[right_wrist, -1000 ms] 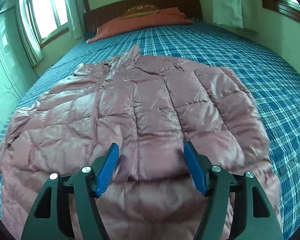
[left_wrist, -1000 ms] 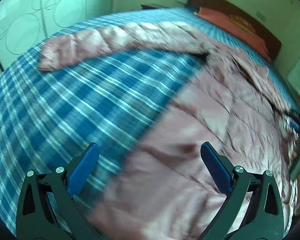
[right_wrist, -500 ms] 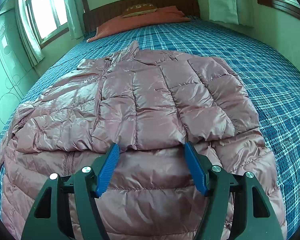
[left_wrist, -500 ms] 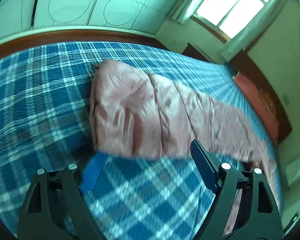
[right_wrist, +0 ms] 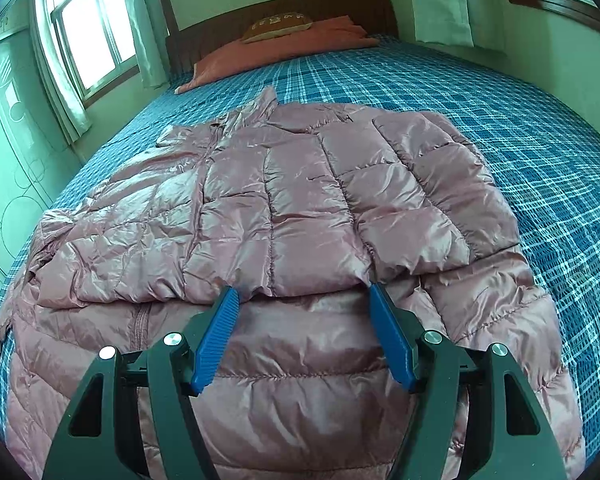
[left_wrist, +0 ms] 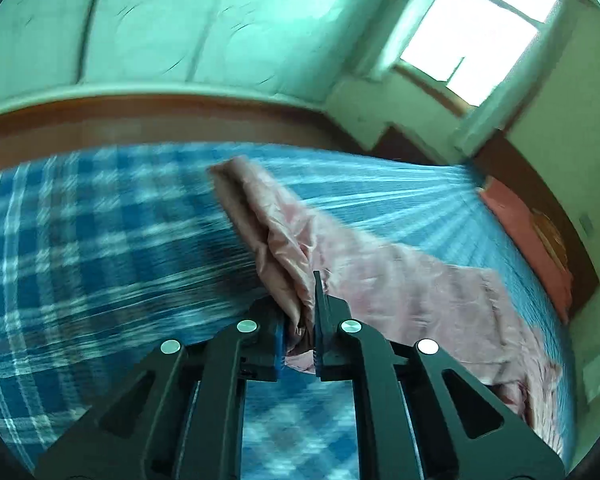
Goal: Fold large clothes
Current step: 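Grasp the other sleeve with the left gripper and lift it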
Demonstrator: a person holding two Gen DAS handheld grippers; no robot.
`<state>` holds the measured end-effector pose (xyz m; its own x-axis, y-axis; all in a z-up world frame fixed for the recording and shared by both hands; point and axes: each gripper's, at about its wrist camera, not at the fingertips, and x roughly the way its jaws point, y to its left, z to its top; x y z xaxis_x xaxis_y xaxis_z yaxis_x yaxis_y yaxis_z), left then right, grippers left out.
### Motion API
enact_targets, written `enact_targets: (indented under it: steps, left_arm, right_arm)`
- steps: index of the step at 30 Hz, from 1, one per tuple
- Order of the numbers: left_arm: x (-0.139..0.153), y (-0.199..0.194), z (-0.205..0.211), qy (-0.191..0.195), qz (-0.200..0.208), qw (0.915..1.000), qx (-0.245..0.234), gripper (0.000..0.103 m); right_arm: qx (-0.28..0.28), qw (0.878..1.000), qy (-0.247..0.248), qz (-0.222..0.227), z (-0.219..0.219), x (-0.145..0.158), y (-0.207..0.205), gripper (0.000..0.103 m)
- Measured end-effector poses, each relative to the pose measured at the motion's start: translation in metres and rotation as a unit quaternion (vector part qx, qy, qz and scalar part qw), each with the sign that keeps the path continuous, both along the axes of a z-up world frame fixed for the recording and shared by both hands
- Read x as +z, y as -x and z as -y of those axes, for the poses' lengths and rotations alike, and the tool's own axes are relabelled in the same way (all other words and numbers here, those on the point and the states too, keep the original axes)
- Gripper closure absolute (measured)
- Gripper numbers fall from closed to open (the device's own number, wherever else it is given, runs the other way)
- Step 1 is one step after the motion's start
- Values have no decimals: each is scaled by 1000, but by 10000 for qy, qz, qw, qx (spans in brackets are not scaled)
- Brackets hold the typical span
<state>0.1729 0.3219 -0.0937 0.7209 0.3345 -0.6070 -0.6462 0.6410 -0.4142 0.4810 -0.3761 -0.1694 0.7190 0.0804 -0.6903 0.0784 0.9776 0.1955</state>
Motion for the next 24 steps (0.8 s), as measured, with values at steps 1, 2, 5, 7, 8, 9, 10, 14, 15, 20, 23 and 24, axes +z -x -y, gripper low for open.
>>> enact_targets:
  steps: [1,2,5,7,8,9,10,14,15,20,23,24]
  left_arm:
    - [10,-8,15,-179,33,9996,-194,94]
    - [20,-18,32,-364,66,9984,-417,94]
    - [41,-44,82,-710,114,9919,-1051,94]
    - [52,-66,128,-887,156,9832,-1588,94]
    - [54,-74,145,-952,143,9797,-1761,94]
    - [57,-83,170,-1055,116,9741,-1999,94]
    - [58,-91,192,-1131,104,9687,-2208,94]
    - [56,-116,272,-1398,50,9464,-2911,94]
    - [54,-123,296,-1477,13,9390,-3105,94]
    - [28,-141,369,-1495,-233,9175,-3679,94]
    - [10,-146,404,-1589,-447,9047,-3927,90]
    - [6,-149,413,-1613,-526,9011,-3990,84]
  right_arm:
    - [-4,10000,-24,3,1,0,0,36]
    - [-8,10000,-50,10,1,0,1,36]
    - [-4,9999,-128,29,3,1,1,36]
    - [-8,9998,-212,38,5,1,1,36]
    - [-17,9996,-262,44,7,1,2,36]
    - [-16,9995,-303,43,9,2,1,36]
    - [-15,9994,-347,45,10,2,1,36]
    - [-3,9989,-466,49,15,5,4,36]
    - [3,9988,-480,48,16,6,5,36]
    - [-7,9988,-490,59,26,11,10,36]
    - [-37,9989,-467,69,31,14,13,36]
    - [-52,9990,-444,54,33,14,14,36]
